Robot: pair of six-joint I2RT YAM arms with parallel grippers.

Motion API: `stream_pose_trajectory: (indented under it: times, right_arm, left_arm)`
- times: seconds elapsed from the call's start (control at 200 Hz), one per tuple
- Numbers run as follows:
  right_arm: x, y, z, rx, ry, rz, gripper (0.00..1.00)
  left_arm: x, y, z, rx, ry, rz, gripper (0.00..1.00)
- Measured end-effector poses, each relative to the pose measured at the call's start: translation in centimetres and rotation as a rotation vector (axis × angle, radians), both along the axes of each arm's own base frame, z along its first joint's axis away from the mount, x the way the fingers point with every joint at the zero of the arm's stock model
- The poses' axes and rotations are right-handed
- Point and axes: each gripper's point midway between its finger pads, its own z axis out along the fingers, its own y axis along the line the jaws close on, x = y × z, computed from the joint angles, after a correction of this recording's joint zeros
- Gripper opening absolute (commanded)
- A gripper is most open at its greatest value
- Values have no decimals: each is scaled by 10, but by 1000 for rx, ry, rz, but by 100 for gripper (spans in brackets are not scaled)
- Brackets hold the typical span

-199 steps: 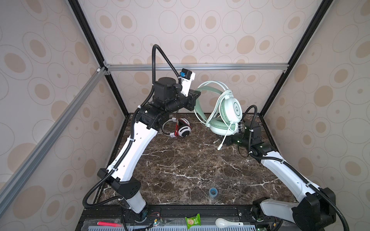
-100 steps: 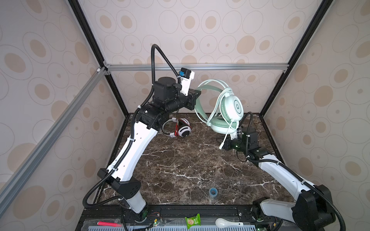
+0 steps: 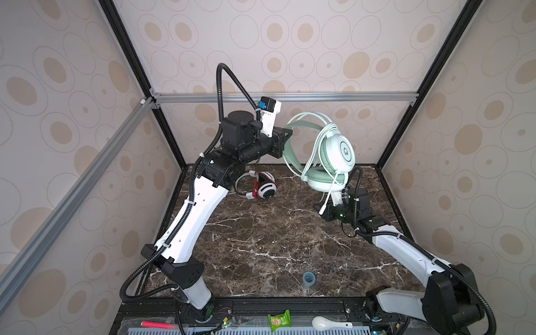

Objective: Wrap the headphones
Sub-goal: 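Lower the right gripper to the dangling cable end below the earcups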

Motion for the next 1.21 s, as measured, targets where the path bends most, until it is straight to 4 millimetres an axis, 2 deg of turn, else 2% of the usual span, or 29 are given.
stream_pose_trajectory:
  times: [0.15,0.355,0.76,1.205]
  right_arm:
    - [2,1,-3,-1,3,0,29]
    - [3,1,-1,5,-2,-1,39]
    - [10,4,-6,15,1,1,47]
    - [22,12,11,52,-50,14,45]
  left_arm:
    - [0,0,0,-4,4,1,0]
    - [-1,0,0,-6,6,-5,0]
    - [-2,-2,4,-25,2,-18,0]
    - [-1,-3,4,-43,9,-24,0]
